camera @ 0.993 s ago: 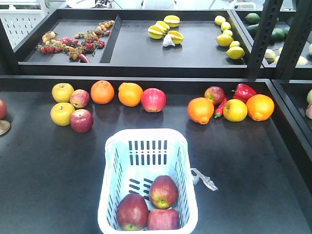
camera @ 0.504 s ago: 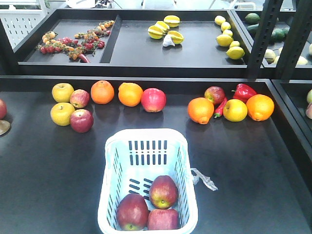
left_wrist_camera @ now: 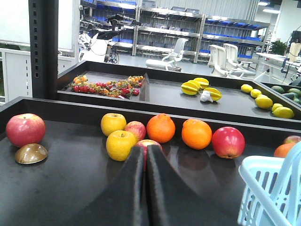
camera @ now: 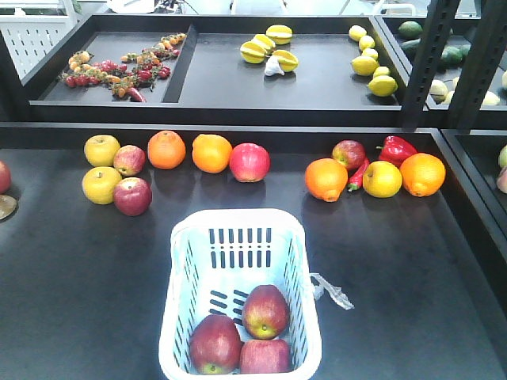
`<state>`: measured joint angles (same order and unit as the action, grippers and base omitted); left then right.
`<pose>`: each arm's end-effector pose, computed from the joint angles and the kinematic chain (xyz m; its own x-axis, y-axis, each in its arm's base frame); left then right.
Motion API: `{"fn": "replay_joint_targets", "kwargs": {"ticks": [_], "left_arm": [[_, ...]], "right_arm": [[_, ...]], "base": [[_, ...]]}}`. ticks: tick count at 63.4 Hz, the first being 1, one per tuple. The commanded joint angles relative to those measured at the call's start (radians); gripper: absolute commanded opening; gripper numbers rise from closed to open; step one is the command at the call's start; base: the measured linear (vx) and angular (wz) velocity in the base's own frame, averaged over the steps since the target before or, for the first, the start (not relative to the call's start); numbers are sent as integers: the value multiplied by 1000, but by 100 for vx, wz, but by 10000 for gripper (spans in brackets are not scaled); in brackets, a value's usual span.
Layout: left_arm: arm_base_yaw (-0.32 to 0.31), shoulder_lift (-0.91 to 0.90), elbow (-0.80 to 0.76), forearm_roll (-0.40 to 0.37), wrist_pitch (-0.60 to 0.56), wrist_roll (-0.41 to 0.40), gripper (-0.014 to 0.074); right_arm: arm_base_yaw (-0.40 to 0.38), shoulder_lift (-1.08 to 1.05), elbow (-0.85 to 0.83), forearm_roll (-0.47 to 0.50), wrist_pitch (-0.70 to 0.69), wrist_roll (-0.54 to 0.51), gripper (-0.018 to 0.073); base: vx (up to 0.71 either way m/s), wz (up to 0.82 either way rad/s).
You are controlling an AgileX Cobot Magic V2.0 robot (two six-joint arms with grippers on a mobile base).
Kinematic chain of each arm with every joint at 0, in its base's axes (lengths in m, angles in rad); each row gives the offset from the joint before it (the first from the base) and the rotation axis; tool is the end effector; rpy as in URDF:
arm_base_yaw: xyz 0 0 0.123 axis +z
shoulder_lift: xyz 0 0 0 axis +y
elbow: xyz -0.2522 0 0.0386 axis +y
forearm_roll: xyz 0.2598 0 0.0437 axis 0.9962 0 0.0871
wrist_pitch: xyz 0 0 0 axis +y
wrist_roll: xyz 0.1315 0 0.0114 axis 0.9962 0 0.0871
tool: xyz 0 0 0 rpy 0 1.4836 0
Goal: Pick three apples into basket with both arms
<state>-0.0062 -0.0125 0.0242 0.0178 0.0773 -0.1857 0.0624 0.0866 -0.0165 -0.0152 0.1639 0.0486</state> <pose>0.1396 -0.0007 0.1988 -0.0026 -0.1672 -0.9859 0.0045 0.9859 -0.1672 0.1446 0.0087 0.1893 -0.1479 0.0244 -0.9887 -0.0550 0.9979 0.0329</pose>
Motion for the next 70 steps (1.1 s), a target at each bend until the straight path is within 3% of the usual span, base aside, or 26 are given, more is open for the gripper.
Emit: {"fn": "replay_joint_targets", "kwargs": {"ticks": [1, 70], "left_arm": [[1, -15, 23, -10, -77, -9, -6], [1, -15, 23, -10, -77, -9, -6]], "right_arm": [[-4, -49, 33, -2, -148, -1, -9], [-4, -108, 61, -12, -146, -13, -9]], "base": [[0, 0], [0, 0]]}}
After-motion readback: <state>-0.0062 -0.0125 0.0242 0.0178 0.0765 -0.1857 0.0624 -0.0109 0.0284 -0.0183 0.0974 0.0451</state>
